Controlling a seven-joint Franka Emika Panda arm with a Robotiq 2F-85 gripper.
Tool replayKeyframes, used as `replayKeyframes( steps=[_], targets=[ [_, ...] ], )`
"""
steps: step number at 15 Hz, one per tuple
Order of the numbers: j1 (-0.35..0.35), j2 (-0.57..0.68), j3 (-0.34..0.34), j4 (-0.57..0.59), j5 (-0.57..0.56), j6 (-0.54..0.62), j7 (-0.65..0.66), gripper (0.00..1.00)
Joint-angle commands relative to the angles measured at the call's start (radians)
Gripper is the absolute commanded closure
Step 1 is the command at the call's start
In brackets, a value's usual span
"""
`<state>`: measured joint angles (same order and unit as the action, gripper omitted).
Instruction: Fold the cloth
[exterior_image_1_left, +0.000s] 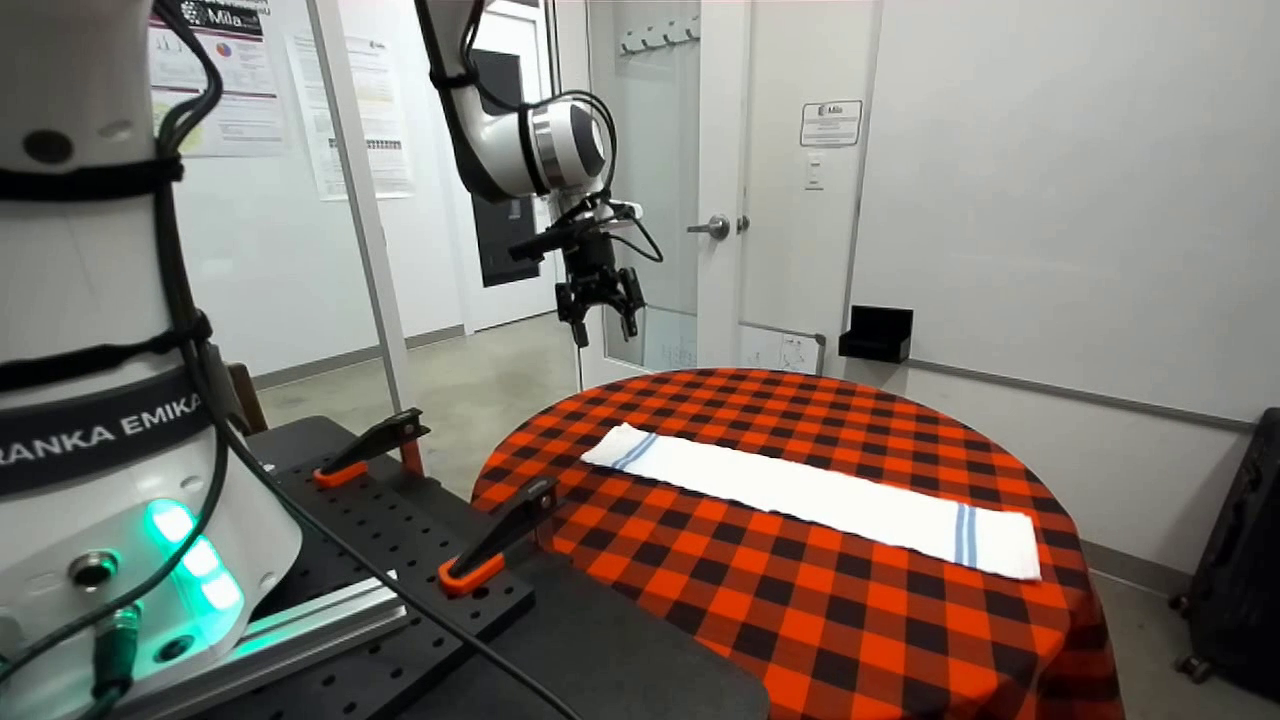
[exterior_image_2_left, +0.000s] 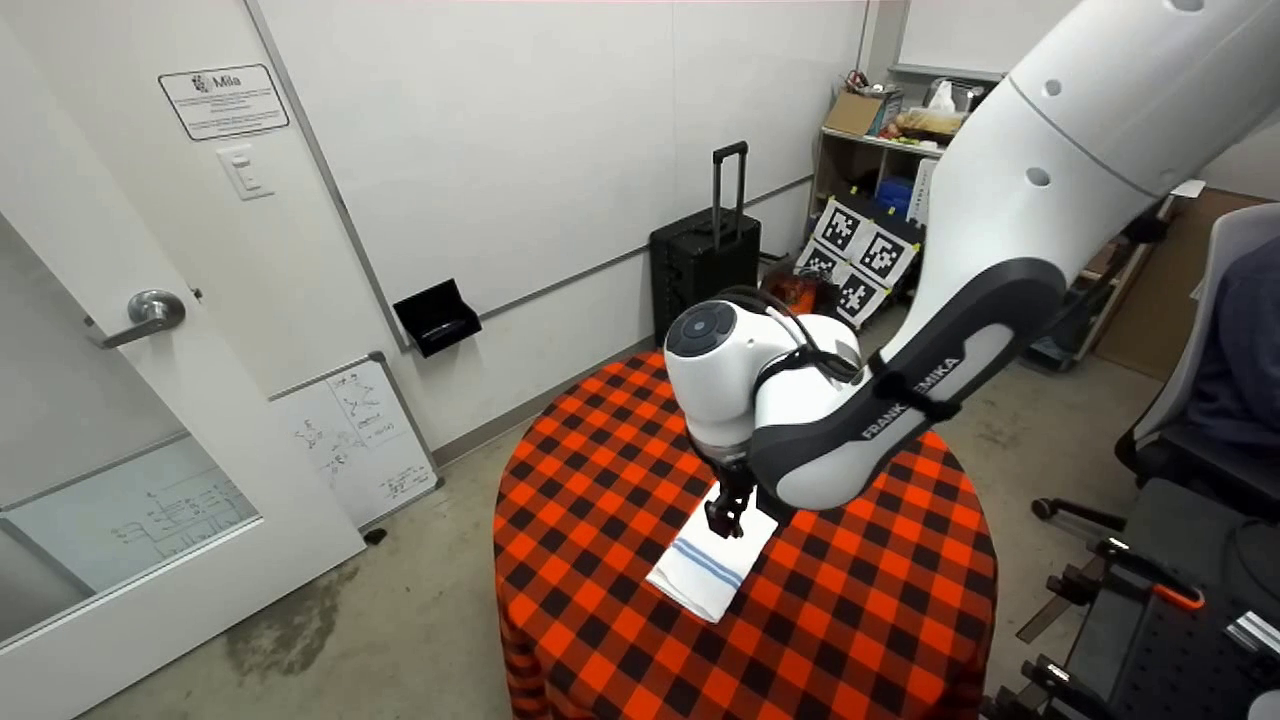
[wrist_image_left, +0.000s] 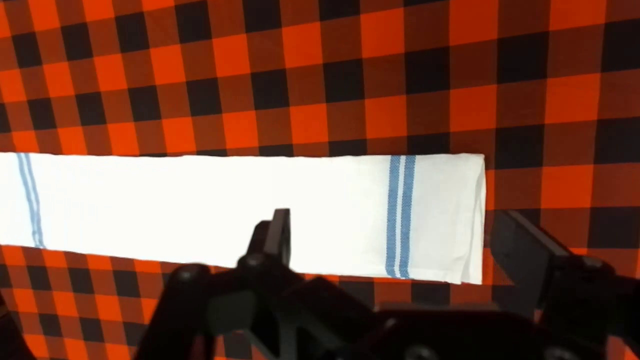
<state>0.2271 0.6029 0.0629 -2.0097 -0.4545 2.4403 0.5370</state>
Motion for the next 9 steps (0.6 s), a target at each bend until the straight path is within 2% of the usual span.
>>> replayKeyframes(
  steps=[1,5,9],
  targets=[
    [0.054,0.167,-0.045,0.17,0.056,0.019,-0.068,0.0],
    [0.123,0.329,-0.109,0.33,0.079,0.045,-0.023,0.0],
    [0.162,0.469,-0.142,0.472,0.124,0.057,-0.029,0.0]
  ],
)
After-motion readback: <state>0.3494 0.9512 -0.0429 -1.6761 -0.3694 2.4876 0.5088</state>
